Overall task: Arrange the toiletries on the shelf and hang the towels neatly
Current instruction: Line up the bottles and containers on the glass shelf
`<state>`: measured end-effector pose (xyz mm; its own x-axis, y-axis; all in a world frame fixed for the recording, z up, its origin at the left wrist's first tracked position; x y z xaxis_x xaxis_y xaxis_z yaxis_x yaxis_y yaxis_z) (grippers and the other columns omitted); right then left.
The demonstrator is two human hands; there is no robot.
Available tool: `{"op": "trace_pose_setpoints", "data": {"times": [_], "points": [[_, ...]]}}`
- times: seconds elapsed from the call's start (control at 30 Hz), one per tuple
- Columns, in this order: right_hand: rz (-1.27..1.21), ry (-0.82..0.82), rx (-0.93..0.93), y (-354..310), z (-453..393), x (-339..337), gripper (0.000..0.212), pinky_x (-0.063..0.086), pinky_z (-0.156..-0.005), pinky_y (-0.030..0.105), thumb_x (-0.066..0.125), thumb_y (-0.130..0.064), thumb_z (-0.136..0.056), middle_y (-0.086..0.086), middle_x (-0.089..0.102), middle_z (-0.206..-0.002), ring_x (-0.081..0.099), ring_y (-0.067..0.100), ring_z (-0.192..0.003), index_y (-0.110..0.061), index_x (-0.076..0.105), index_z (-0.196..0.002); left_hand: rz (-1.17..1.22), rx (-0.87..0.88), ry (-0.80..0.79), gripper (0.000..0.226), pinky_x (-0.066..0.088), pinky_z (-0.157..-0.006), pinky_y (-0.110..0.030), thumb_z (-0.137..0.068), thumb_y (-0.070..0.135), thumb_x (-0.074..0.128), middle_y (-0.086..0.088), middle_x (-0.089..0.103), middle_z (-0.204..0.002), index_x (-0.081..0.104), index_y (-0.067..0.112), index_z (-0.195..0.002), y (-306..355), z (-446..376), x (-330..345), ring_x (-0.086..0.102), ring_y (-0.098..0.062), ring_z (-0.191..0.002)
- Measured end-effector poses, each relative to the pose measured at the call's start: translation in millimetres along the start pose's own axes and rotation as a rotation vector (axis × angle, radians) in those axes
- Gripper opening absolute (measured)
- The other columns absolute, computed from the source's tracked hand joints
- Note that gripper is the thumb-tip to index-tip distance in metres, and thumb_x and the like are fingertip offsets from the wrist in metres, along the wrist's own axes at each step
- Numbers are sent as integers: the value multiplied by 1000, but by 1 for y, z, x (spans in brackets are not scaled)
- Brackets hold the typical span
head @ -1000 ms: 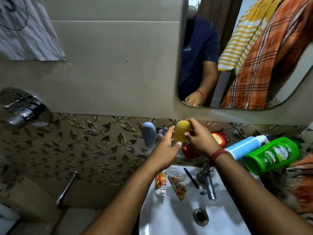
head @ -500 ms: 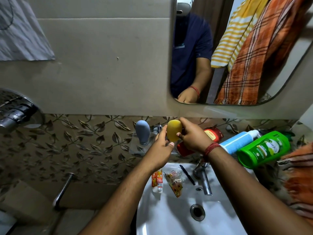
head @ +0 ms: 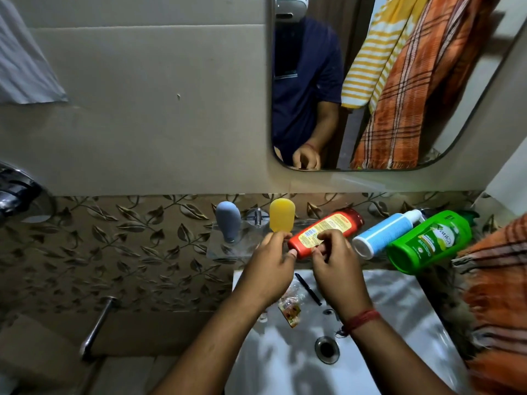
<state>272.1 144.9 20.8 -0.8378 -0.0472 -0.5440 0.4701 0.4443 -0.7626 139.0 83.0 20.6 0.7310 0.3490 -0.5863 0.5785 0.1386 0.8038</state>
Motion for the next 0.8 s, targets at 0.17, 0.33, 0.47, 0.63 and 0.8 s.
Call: {"op": "trace_pose_setpoints", "data": {"times": [0.17, 0.33, 0.47, 0.63, 0.8], "points": [[-405, -37, 422, 19, 9, 15, 11, 60, -77, 47, 59, -12, -94, 10, 68, -89, 71, 28, -79, -12, 50, -100, -33, -76, -61, 37, 49, -97, -39, -100, 27, 50, 1, 50, -135, 45, 26, -136, 4, -13, 18, 52, -18, -118], [-836, -3, 724, 24, 14, 22, 27, 62, -61, 33, 56, -15, -99, 28, 69, -97, 71, 25, -72, 6, 51, -116, -129, -82, -57, 40, 49, -98, -41, -101, 36, 49, -2, 46, -134, 49, 20, -137, 7, -16, 19, 49, -20, -120], [-909, -22, 722, 24, 18, 22, 27, 58, -59, 27, 59, -19, -98, 20, 73, -105, 74, 23, -84, 2, 58, -115, -149, -35, -57, 34, 52, -91, -39, -99, 39, 50, -2, 45, -127, 54, 17, -125, 14, -8, 26, 56, -20, -108], [-993, -126, 687, 16, 27, 21, 19, 59, -71, 32, 56, -11, -98, 17, 75, -105, 74, 27, -94, -4, 60, -115, -7, 3, 4, 19, 45, -65, -11, -99, 27, 53, 2, 39, -120, 47, 19, -115, 16, 4, 21, 58, -12, -98], [-783, -256, 484, 8, 33, 7, 31, 60, -78, 33, 60, 0, -93, 8, 74, -107, 71, 25, -100, -16, 57, -120, 88, 94, 65, 48, 52, -80, -9, -94, 5, 54, 9, 42, -127, 43, 26, -136, 12, 22, 15, 58, -3, -108]]}}
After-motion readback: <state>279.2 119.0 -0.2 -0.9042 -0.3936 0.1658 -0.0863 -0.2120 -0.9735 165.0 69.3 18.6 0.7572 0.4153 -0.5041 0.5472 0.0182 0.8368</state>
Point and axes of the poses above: each hand's wrist, its own z-axis away from the middle knuckle, its own x-axis out of the palm, y = z × x, the point moved 4 cm from there along -z, towards the middle knuckle
